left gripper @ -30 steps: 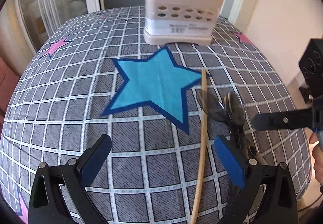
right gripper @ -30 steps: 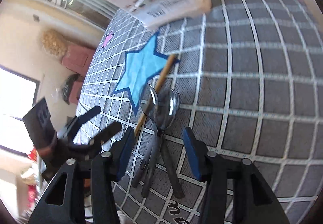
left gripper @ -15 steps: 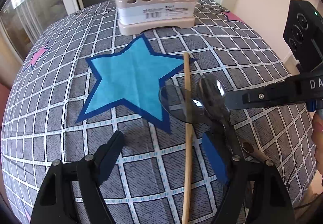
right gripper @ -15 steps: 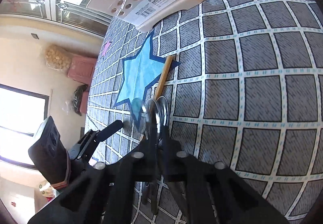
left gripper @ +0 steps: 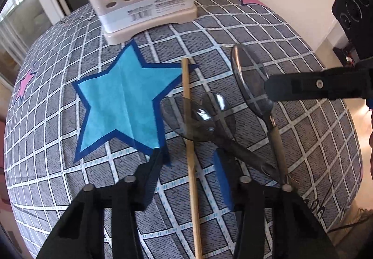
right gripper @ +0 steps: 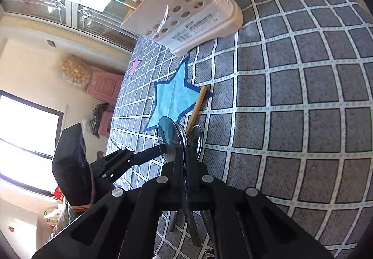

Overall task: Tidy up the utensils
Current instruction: 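Grasp a wooden chopstick with the left tool while the right tool grasps a spoon, then insert chopstick and spoon into the beige holder while both tools open to release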

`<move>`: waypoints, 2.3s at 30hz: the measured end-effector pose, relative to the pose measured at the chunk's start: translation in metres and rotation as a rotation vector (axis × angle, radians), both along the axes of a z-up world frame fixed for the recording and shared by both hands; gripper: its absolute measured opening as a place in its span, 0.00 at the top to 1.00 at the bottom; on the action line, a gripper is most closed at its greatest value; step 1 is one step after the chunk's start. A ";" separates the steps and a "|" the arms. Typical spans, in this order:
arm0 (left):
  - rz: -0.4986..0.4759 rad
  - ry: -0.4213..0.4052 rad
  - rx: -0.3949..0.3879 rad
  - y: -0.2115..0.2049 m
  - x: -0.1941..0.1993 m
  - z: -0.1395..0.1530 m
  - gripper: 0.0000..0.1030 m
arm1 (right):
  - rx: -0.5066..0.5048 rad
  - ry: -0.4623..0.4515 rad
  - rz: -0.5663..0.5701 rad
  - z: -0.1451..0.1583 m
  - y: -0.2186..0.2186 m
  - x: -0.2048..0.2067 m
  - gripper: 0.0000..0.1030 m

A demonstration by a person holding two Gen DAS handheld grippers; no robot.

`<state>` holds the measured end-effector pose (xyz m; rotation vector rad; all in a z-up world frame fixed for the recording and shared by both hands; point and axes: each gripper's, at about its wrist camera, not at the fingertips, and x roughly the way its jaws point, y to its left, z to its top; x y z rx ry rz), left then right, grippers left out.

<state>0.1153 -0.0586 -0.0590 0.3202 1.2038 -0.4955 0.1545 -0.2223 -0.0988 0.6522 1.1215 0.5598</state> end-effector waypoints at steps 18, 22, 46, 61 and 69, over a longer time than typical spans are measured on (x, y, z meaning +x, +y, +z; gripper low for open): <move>0.161 -0.194 -0.124 0.045 -0.019 0.046 0.65 | -0.019 -0.114 -0.007 0.040 -0.016 -0.010 0.98; 0.230 -0.275 -0.188 0.057 -0.016 0.066 0.65 | -0.034 -0.150 -0.011 0.053 -0.015 -0.012 0.98; 0.493 -0.629 -0.526 0.066 0.145 0.197 0.65 | -0.074 -0.365 -0.115 0.169 -0.023 0.110 0.98; 0.542 -0.789 -0.547 0.047 0.213 0.177 0.65 | -0.218 -0.560 -0.151 0.179 -0.013 0.189 0.98; 0.541 -0.858 -0.500 0.037 0.197 0.155 0.65 | -0.364 -0.709 -0.119 0.156 0.005 0.168 0.98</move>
